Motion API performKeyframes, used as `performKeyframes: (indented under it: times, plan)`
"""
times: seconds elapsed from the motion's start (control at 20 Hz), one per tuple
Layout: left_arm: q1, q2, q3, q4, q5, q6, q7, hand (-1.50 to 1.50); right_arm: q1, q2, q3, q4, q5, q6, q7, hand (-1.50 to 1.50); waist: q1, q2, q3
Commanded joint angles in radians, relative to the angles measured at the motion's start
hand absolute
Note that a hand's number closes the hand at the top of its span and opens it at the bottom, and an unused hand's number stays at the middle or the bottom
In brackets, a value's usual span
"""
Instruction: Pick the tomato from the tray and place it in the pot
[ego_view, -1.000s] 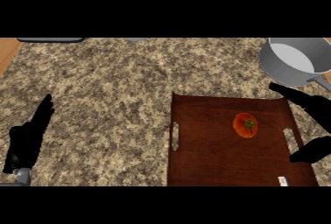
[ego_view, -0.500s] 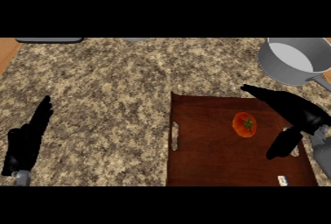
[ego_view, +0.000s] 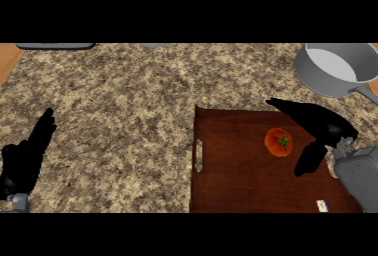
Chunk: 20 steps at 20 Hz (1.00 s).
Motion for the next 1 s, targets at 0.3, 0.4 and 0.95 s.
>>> performKeyframes:
  times: [0.3, 0.4, 0.95]
  plan:
    - [0.021, -0.07, 0.018, -0.016, -0.056, -0.032, -0.017, 0.0, -0.012, 0.123, -0.009, 0.151, 0.192, -0.017, -0.064, -1.5, 0.001, 0.001, 0.0]
    - [0.007, -0.055, 0.055, -0.026, -0.062, -0.049, 0.015, 0.0, 0.002, 0.145, -0.035, 0.1, 0.204, 0.027, -0.023, -1.5, -0.002, 0.0, 0.0]
    - [-0.046, -0.084, 0.092, -0.062, -0.09, -0.089, 0.088, 0.0, -0.016, 0.225, -0.077, 0.246, 0.323, -0.014, -0.121, -1.5, -0.002, 0.0, 0.0]
